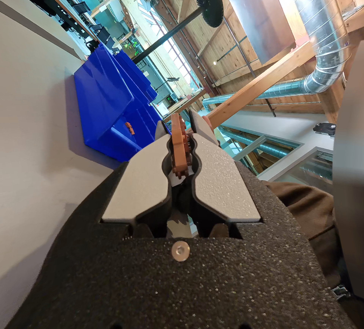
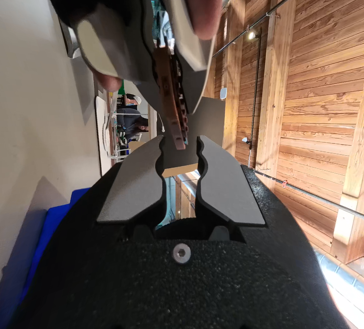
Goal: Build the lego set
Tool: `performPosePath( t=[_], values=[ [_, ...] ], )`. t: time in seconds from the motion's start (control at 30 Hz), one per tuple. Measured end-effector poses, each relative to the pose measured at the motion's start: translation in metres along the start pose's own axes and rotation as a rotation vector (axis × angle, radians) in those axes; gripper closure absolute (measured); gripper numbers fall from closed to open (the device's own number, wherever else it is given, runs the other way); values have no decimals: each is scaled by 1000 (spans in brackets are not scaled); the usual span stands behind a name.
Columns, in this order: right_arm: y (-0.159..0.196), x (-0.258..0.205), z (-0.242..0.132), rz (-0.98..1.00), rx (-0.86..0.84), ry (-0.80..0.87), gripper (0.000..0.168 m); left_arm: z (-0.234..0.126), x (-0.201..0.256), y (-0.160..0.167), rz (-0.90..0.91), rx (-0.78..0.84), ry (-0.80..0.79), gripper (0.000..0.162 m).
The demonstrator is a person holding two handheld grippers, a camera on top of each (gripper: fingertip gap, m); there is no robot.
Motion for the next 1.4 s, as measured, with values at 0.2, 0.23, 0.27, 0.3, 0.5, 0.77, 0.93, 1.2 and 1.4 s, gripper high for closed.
performPosePath(
  t=[0.2, 0.23, 0.27, 0.3, 0.5, 0.77, 0.93, 1.2, 1.4],
  values=[
    [-3, 1, 2, -16, 16, 24, 154, 3, 3, 4, -6, -23, 20, 146],
    [-3, 1, 2, -18, 17, 22, 154, 3, 3, 4, -7, -20, 20, 146],
    [-3, 1, 3, -23, 17, 17, 154, 3, 2, 4, -7, -19, 16, 146],
    [-3, 0, 3, -28, 18, 15, 155, 3, 2, 4, -9, -17, 13, 146],
    [-2, -2, 4, -46, 19, 5, 155, 2, 0, 5, -26, -1, 3, 146],
    [-2, -3, 5, -16, 19, 28, 150, 1, -1, 3, -19, 0, -4, 146],
    [-7, 0, 3, -14, 61, 49, 143, 3, 2, 4, -9, -26, 11, 146],
    [-7, 2, 2, -44, 98, 59, 155, 5, 4, 7, 8, -62, 16, 146],
    [-7, -1, 1, -63, 108, 44, 155, 4, 2, 8, -7, -66, 8, 146]
  ],
)
Point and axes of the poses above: each gripper's, where its closed fingertips meet, z out along the fingers, y out of its underside, x = y × z across the jaws, the point moved 3 cm from there along -z, back along the fingers, and after that the axes turned 12 degrees about y, right-handed, at the moved point
